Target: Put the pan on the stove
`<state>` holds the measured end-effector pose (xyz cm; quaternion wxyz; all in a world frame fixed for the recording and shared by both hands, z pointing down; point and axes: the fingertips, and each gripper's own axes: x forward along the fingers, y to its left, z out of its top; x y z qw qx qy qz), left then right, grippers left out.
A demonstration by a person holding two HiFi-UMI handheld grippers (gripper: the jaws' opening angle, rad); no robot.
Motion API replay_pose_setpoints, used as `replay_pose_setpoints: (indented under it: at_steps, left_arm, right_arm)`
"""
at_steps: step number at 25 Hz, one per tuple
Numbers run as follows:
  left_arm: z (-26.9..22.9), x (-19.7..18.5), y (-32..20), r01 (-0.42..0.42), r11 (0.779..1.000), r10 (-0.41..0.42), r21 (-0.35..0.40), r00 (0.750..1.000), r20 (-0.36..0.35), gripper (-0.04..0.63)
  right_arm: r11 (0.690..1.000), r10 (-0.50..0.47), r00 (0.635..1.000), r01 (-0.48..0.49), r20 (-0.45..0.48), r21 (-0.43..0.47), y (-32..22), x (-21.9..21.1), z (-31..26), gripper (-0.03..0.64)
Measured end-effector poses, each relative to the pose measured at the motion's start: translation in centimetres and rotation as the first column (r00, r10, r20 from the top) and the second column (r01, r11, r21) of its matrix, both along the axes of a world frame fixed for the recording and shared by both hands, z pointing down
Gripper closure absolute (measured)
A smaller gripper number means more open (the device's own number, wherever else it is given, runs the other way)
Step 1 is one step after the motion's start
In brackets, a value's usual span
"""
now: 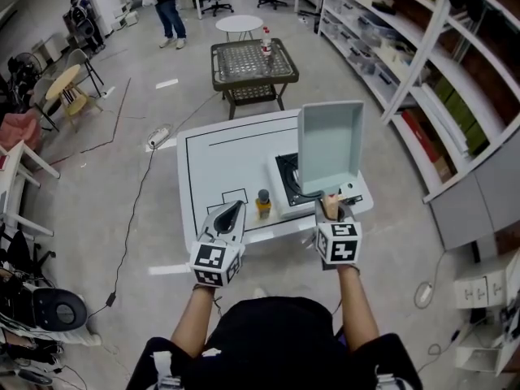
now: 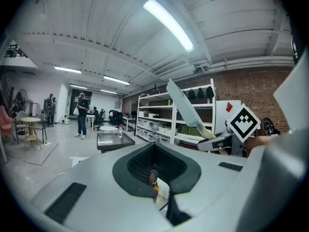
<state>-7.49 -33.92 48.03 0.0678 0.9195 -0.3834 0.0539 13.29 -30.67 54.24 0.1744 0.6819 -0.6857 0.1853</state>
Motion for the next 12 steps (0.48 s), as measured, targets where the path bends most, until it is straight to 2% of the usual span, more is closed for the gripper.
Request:
replay_pose_setpoints:
  at_steps: [8, 12]
  left_arm:
    - [0.8, 2.0, -0.9, 0.028, 1.000, -0.027, -0.015, 1.000, 0.011, 0.571]
    - [0.7, 3.4, -1.4, 0.054, 0.998, -0.054, -0.022, 0.998, 0.009, 0.571]
  right_arm:
    - [0.995, -0.009, 1.000, 0.008, -0.005, -0.103, -1.6, 2.5, 2.6, 0.543]
    - [0.982, -0.020, 1.000, 0.019, -0.007, -0.186, -2.8, 4.0, 4.7, 0.543]
